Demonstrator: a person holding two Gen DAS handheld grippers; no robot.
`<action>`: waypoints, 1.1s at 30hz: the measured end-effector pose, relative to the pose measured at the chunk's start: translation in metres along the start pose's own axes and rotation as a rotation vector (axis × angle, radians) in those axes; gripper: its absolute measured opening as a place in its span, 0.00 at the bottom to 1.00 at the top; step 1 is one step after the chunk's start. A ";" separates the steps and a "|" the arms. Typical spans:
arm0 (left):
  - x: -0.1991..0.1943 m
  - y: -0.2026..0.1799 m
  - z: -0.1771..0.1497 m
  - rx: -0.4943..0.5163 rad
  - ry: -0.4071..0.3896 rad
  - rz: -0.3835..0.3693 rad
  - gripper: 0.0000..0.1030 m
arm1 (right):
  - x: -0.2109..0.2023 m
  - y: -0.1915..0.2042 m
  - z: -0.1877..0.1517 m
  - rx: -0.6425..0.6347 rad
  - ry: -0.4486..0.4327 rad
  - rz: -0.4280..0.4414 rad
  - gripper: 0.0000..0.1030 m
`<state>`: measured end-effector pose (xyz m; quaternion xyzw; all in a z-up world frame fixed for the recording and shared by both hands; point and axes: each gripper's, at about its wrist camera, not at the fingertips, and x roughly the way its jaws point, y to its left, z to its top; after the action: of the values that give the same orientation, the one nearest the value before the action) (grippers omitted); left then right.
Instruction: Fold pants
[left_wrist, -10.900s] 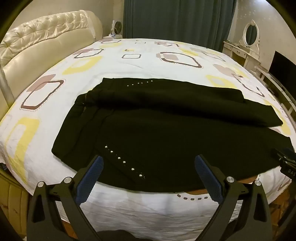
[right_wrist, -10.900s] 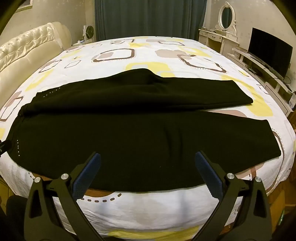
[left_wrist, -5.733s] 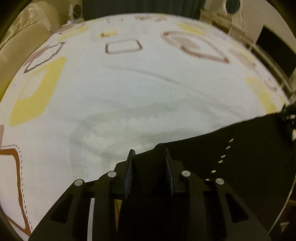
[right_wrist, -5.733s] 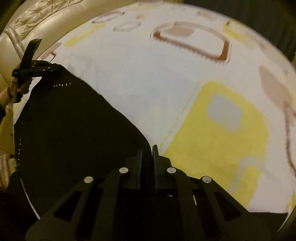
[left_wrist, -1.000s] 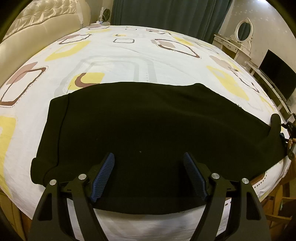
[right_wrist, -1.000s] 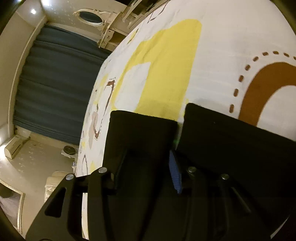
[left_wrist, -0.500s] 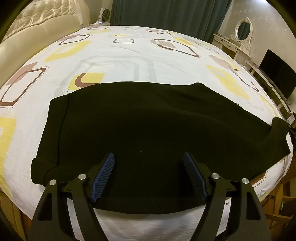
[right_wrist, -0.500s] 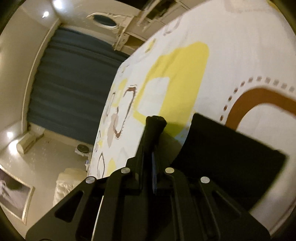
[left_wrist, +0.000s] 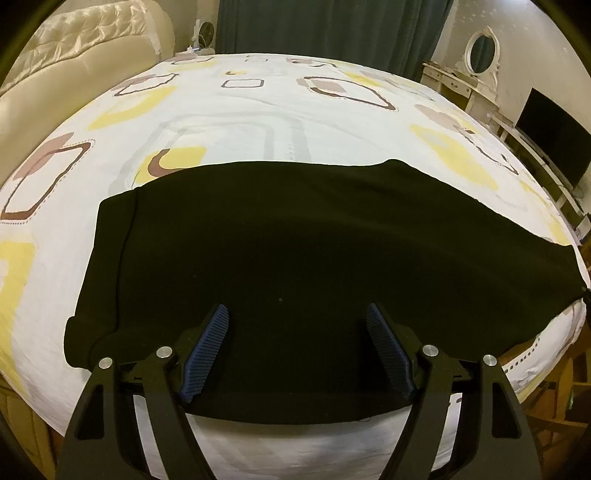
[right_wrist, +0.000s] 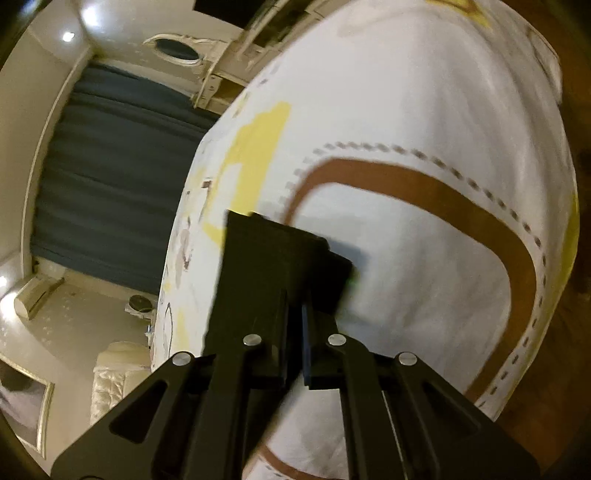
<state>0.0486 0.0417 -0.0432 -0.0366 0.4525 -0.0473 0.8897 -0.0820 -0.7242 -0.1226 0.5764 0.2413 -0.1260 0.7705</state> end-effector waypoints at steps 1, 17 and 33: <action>0.000 0.000 0.000 0.001 -0.001 0.002 0.74 | -0.002 0.001 -0.001 -0.003 -0.004 0.000 0.05; 0.001 0.004 0.000 -0.008 0.001 -0.001 0.74 | -0.026 0.043 0.032 -0.140 -0.150 -0.129 0.28; 0.004 0.000 0.000 0.025 -0.009 0.053 0.77 | 0.134 0.131 0.066 -0.691 0.262 -0.255 0.25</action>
<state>0.0509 0.0409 -0.0468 -0.0136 0.4489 -0.0290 0.8930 0.1093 -0.7354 -0.0692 0.2593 0.4355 -0.0576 0.8601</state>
